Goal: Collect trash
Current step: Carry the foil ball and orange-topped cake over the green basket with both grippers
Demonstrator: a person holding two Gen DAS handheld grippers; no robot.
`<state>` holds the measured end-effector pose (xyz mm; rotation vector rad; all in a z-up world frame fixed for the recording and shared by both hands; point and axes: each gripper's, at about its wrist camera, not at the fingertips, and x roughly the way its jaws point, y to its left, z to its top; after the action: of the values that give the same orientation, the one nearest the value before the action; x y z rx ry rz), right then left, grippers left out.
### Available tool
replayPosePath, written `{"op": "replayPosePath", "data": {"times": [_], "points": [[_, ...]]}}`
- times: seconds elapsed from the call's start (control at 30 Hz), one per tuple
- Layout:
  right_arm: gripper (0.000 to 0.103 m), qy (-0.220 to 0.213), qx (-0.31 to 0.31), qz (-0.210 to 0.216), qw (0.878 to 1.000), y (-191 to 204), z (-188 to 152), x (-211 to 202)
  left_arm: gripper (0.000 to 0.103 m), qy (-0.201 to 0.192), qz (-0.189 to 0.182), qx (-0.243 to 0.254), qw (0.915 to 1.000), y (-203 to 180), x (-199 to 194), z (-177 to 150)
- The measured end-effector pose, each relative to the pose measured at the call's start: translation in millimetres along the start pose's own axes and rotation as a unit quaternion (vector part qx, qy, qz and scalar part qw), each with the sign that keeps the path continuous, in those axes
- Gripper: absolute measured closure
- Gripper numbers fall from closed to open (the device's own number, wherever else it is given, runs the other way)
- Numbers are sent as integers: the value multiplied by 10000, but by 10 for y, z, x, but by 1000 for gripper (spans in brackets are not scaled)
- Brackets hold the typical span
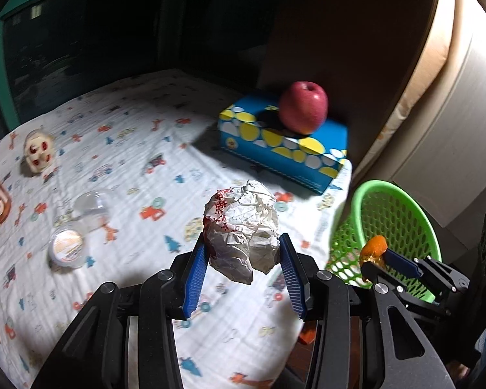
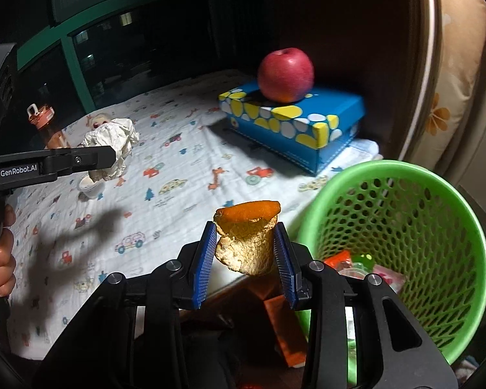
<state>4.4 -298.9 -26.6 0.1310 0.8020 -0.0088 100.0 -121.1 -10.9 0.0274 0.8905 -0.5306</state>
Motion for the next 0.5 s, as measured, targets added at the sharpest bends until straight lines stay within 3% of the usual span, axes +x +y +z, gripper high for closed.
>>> {"op": "replayPosePath", "data": {"times": [0.5], "points": [[63,-31,755,-1029,9918,-1152,-235,-320,60,130,-522,707,9960,-992,240,161]]}}
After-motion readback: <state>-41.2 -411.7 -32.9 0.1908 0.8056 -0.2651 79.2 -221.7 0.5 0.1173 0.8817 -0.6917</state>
